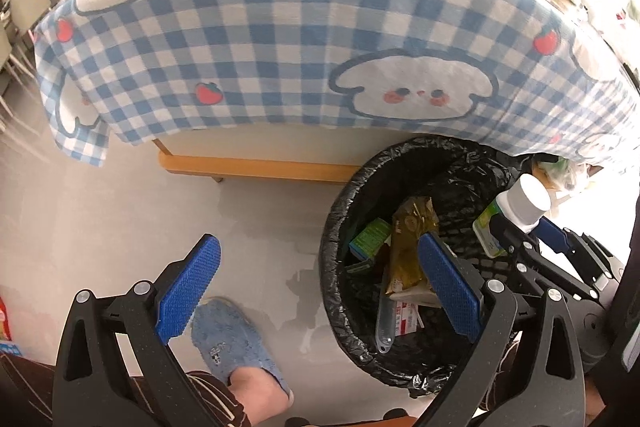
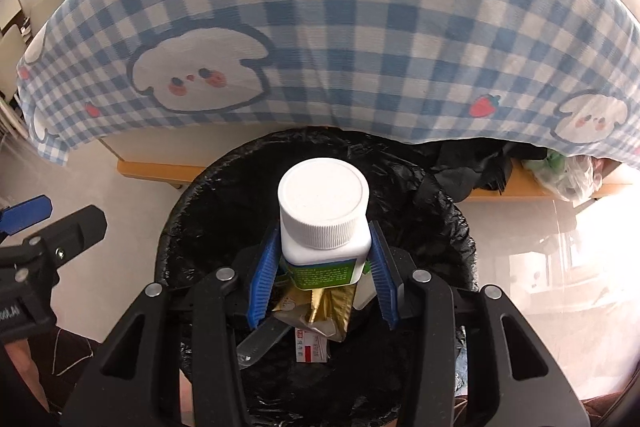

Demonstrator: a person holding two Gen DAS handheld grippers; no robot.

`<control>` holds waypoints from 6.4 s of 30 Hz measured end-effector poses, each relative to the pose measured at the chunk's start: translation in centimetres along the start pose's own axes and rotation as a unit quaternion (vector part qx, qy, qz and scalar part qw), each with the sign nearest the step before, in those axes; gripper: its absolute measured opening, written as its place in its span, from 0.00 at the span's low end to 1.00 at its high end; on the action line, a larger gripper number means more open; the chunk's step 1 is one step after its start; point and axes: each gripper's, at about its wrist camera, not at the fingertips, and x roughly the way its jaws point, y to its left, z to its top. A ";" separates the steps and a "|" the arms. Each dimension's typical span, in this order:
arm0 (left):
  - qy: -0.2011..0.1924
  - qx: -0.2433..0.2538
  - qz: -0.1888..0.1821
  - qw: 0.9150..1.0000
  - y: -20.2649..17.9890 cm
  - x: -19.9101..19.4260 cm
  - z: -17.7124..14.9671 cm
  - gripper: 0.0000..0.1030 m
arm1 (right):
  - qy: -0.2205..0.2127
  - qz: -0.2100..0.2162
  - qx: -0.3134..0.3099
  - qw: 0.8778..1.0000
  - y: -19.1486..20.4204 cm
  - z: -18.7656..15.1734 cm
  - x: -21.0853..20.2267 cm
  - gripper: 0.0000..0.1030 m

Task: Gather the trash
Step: 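Open the left tool to drop the gold bag while the right tool releases the pill bottle into the bin, then raise both tools from the bin back over the table, then grasp the crumpled white tissue with the left tool while the right tool grasps the yellow snack wrapper, then carry the white tissue and yellow wrapper down over the black trash bin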

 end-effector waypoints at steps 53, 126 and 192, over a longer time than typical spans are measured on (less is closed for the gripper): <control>-0.072 0.046 -0.011 0.996 -7.3 -7.8 16.5 0.94 | -0.109 -0.051 0.068 0.990 -8.5 19.2 -13.3 0.93; -0.057 0.071 -0.026 0.995 -14.2 5.3 38.1 0.09 | -0.044 -0.031 0.038 0.998 -14.2 36.2 1.3 0.13; -0.113 0.063 -0.059 0.990 -8.6 -13.2 17.6 0.09 | -0.115 -0.018 0.033 0.993 -8.9 20.4 -16.6 0.13</control>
